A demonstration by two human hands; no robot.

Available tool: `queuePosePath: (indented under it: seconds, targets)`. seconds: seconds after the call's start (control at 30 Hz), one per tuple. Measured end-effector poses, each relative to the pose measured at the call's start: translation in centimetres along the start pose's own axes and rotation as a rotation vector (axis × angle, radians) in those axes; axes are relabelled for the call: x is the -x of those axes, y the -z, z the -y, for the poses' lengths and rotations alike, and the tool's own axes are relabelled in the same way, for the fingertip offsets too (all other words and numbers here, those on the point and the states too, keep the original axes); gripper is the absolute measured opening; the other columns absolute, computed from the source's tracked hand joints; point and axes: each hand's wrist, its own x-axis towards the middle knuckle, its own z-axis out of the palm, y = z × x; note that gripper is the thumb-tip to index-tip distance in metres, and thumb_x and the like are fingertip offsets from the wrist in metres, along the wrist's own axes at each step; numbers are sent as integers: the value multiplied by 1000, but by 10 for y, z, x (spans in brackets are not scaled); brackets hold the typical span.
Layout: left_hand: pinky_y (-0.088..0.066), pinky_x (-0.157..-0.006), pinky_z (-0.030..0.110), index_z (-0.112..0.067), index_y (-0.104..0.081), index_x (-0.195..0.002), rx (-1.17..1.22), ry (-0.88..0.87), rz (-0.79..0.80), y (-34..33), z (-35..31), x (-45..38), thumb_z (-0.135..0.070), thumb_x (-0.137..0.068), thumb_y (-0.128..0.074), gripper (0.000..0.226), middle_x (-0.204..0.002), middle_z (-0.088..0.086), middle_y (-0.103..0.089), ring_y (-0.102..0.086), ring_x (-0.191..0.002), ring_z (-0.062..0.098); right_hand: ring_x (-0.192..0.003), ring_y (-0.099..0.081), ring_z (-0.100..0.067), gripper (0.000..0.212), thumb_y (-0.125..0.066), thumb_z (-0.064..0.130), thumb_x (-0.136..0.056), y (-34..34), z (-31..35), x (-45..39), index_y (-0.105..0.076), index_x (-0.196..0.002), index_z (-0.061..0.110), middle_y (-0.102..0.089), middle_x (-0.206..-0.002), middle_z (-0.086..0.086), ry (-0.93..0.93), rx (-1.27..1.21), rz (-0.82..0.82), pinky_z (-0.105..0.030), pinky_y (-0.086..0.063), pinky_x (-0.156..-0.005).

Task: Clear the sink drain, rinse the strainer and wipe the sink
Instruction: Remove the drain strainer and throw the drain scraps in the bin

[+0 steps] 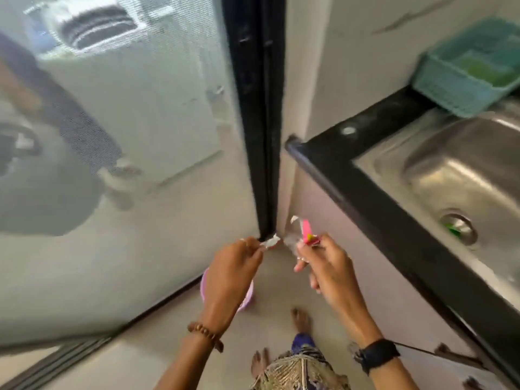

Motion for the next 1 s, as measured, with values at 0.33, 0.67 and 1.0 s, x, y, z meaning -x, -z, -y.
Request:
queuePosePath:
  seconds: [0.33,0.67,1.0]
  targets:
    - [-39,-42,9,-17,-71,-89,263,528,-11,-99,262,-36,-21,-91,-52,19,-77,-3,-71,-56,-49,5,-77,-63,-24,21,-41,36,-95,-170,-193,-107,-49,-111,25,-70,-88,-5,-6,805,371,-31,-43,-58]
    - [-49,-85,43,2,-54,-116,128,633,295,-277,442,-130,-1,-91,-33,32,-103,26,-65,-62,-95,36,-97,-60,-37,23,-39,19,-94,-257,-450,-230,-51,-111,9,-63,-111,-19,-101,1153,534,-34,-39,-69]
    - [-42,-39,16,-5,-62,-83,1073,915,-132,-210,341,-115,-15,-93,-46,21,-54,1,-59,-53,-41,8,-47,-44,-14,27,-41,13,-92,-223,-347,-203,-67,-86,10,-57,-65,-3,-444,364,327,-24,-37,-47]
